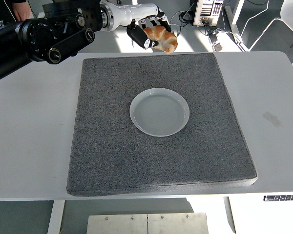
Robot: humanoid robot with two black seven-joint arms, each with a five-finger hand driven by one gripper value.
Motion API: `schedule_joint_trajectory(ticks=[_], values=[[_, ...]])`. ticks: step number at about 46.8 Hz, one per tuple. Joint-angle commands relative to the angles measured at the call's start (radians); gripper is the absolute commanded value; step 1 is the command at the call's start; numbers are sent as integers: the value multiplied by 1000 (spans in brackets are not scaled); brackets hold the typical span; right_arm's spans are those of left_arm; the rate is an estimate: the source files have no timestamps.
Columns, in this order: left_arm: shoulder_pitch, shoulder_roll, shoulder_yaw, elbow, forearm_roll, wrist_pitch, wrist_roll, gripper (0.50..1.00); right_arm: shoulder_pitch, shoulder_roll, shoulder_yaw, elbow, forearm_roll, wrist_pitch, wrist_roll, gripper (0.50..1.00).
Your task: Place the bread on the plate
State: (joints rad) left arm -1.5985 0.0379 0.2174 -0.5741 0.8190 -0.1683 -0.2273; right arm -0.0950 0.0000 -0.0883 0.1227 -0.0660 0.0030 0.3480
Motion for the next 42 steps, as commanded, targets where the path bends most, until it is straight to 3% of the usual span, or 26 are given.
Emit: schedule_joint_trajectory(ticks=[1, 25, 42], values=[[18, -38, 2, 10, 3, 1, 0, 500, 0, 0, -1, 0, 0, 0, 0, 1000], [121, -38, 2, 5, 8, 3, -7, 500, 0, 0, -1, 0, 0, 0, 0, 1000], [173, -38, 103, 5, 29, 0, -89, 500, 0, 0, -1, 0, 0, 0, 0, 1000]])
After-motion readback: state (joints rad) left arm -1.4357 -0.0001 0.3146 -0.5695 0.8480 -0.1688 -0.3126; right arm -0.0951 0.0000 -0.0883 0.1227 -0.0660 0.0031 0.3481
